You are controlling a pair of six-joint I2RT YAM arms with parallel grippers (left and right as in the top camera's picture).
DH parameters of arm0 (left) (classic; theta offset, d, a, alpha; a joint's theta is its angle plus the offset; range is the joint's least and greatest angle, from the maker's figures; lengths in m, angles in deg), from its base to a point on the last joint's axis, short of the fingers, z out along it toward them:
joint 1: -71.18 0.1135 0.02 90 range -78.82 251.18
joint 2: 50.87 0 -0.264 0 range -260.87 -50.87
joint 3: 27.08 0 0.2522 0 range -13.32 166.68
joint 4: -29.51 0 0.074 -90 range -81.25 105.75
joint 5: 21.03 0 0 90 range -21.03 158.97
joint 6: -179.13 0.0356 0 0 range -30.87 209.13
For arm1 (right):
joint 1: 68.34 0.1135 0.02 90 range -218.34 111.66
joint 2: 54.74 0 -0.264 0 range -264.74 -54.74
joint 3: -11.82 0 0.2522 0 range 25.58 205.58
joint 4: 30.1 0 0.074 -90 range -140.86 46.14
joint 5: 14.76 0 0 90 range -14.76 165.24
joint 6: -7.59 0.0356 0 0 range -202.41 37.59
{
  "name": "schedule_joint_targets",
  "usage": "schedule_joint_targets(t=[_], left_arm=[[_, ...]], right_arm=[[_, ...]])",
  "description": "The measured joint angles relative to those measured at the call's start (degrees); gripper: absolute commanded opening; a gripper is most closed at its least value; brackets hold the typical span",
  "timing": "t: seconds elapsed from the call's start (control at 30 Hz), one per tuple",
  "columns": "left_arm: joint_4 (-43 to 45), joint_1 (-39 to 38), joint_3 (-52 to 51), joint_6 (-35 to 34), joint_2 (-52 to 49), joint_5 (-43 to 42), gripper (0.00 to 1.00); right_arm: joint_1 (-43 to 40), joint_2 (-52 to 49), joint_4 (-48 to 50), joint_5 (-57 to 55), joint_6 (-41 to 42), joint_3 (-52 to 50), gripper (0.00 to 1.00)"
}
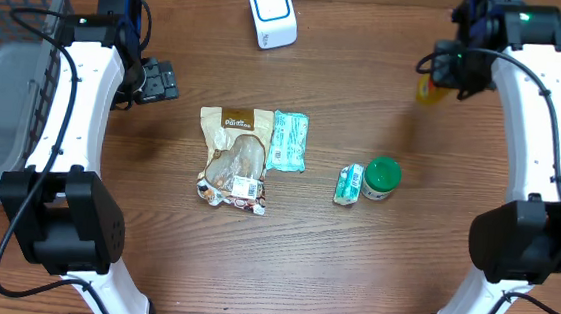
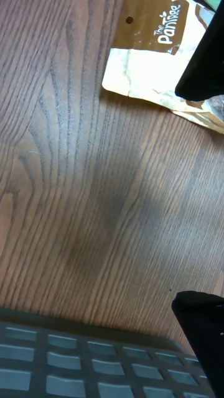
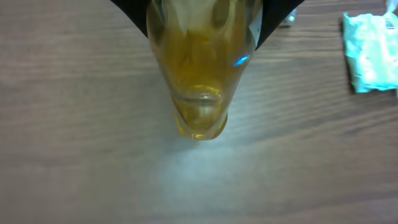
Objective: Scan the item barcode
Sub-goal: 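Set the oil bottle upright on the table's right side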
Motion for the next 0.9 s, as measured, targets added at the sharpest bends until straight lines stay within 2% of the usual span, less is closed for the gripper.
schedule_joint_targets(t=[0.17, 0.4, 0.7, 0.83, 0.87, 0.9], left_arm=[[0.0, 0.0, 0.0, 0.0, 0.0, 0.0, 1.00], [0.0, 0.0, 0.0, 0.0, 0.0, 0.0, 1.00], [0.0, 0.0, 0.0, 0.0, 0.0, 0.0, 1.00], [0.0, 0.0, 0.0, 0.0, 0.0, 0.0, 1.00], [0.0, 0.0, 0.0, 0.0, 0.0, 0.0, 1.00], [0.0, 0.0, 0.0, 0.0, 0.0, 0.0, 1.00]], right_arm=[[-2.1, 0.0, 1.2, 0.4, 0.5, -6.5, 0.26], [-2.4, -0.2, 8.2, -2.4, 0.7, -16.4, 0.25], [-2.4, -0.8, 9.9, -3.1, 2.2, -17.7, 0.29], [-2.4, -0.8, 10.4, -2.9, 3.0, -17.7, 0.38], [-2.4, -0.8, 10.3, -2.9, 3.3, -17.7, 0.43], [-2.4, -0.8, 10.3, -2.9, 3.4, -17.7, 0.57]])
